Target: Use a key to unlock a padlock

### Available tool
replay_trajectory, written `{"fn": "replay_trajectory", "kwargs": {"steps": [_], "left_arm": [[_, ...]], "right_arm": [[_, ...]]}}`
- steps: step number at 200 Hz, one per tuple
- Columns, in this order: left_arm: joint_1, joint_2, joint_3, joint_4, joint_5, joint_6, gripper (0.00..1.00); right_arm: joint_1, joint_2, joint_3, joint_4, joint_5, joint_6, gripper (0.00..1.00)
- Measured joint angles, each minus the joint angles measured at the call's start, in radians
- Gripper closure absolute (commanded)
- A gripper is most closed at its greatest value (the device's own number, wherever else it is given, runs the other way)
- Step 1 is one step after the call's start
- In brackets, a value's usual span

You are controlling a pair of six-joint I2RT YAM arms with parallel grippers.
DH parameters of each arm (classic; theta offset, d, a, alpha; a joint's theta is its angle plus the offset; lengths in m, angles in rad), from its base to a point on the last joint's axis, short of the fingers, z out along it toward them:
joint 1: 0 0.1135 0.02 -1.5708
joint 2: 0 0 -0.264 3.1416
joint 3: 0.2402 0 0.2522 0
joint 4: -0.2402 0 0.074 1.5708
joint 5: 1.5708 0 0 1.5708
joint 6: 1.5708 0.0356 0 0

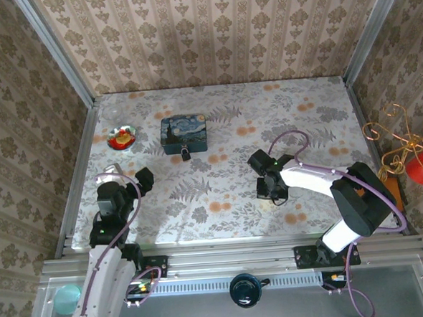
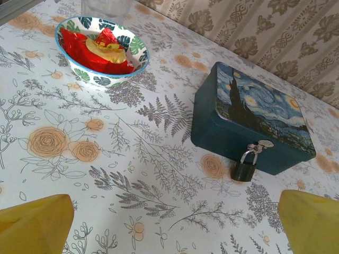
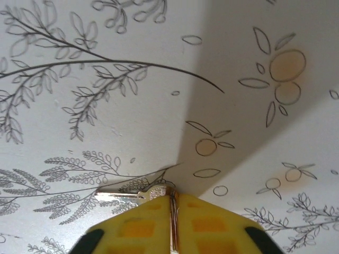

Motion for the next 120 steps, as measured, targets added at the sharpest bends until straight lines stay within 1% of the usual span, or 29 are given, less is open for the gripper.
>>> {"fn": "replay_trajectory", "kwargs": {"steps": [7, 38, 70, 86, 107, 120], "left_arm": [[0.0, 0.008, 0.0, 0.003, 0.0, 0.0, 0.0], [0.0, 0.085, 0.0, 0.038, 0.024, 0.0, 0.0], [-0.013, 0.224, 0.0, 0.143, 0.126, -0.001, 0.0], [-0.074, 0.299, 0.011, 0.18, 0.166, 0.008, 0.0], [-0.2, 0.38, 0.074, 0.179, 0.199, 0.053, 0.0], [-0.261, 0.406, 0.117, 0.191, 0.217, 0.074, 0.01]], "right_arm": [[0.003, -0.003, -0.002, 0.01, 0.0, 0.003, 1.0], [0.027, -0.039, -0.004, 0.05, 0.001, 0.001, 1.0], [0.061, -0.117, 0.008, 0.15, 0.001, -0.012, 1.0], [0.09, -0.121, 0.025, 0.231, 0.0, -0.012, 1.0], [0.114, -0.121, 0.022, 0.373, -0.014, 0.014, 1.0], [0.118, -0.12, 0.016, 0.467, -0.03, 0.04, 1.0]]}}
